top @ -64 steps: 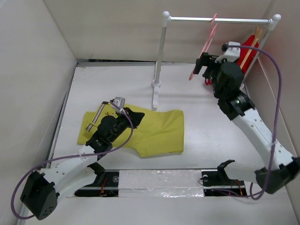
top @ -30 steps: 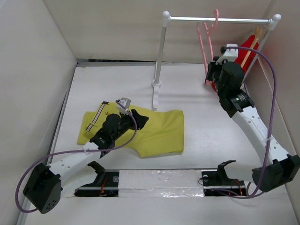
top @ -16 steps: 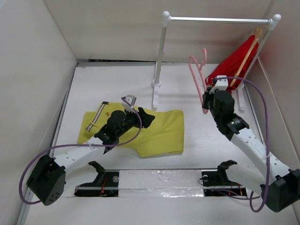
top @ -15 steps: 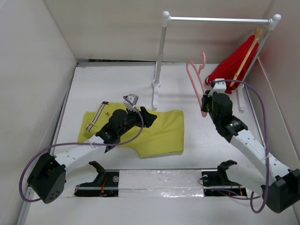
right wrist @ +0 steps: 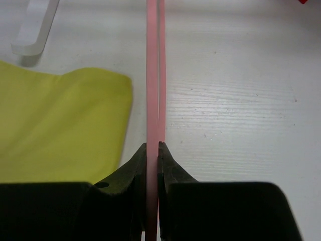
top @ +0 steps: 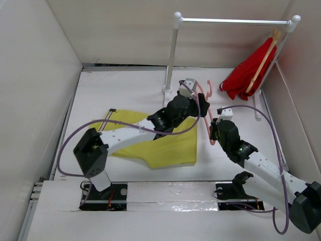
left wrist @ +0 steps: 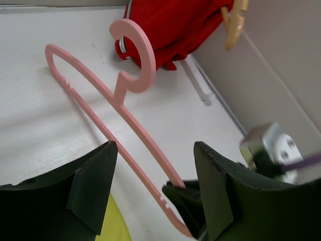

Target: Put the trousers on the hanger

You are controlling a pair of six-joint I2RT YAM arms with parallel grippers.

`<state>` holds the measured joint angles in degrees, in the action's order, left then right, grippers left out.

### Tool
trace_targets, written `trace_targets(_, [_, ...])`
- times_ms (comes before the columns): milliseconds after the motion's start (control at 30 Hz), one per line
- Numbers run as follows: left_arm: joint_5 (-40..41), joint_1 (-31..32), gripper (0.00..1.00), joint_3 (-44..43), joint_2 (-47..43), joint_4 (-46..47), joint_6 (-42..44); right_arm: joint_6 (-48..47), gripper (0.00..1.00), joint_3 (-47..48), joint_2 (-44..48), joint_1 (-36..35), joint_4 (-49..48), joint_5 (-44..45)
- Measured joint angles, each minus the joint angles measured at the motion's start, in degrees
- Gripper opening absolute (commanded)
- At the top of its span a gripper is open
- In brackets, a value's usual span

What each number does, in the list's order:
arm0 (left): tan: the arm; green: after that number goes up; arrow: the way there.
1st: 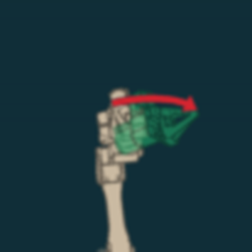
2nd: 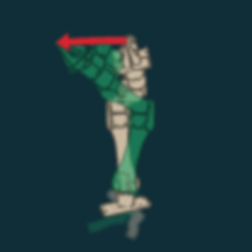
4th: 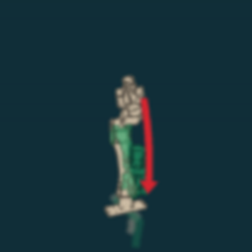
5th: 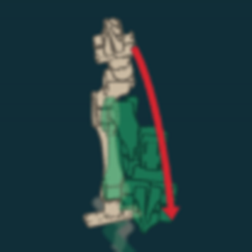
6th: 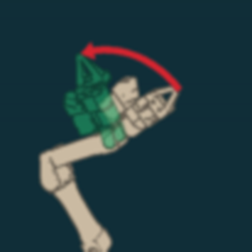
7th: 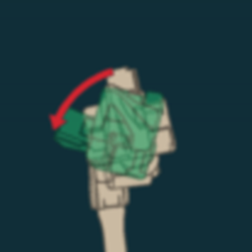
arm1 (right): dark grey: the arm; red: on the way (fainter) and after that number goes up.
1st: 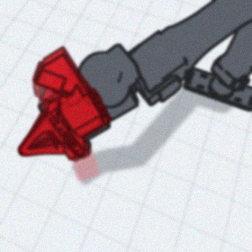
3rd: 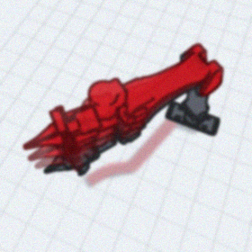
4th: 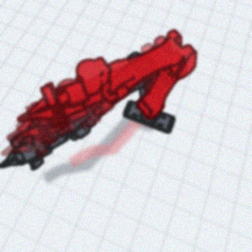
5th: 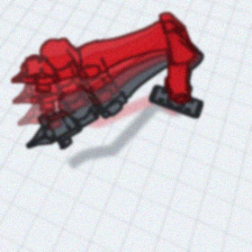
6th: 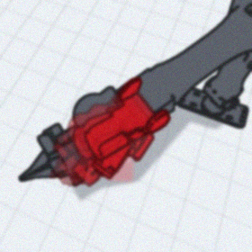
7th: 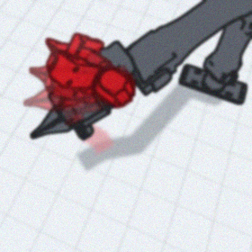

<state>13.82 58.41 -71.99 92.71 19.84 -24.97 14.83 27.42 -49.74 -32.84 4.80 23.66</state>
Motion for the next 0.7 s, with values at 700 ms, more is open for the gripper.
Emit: trace_targets(700, [13.92, 0.72, 0.43, -30.40, 27.54, -11.80, 4.61, 1.51, 0.00, -4.04, 4.20, -1.81, -1.44, -0.72])
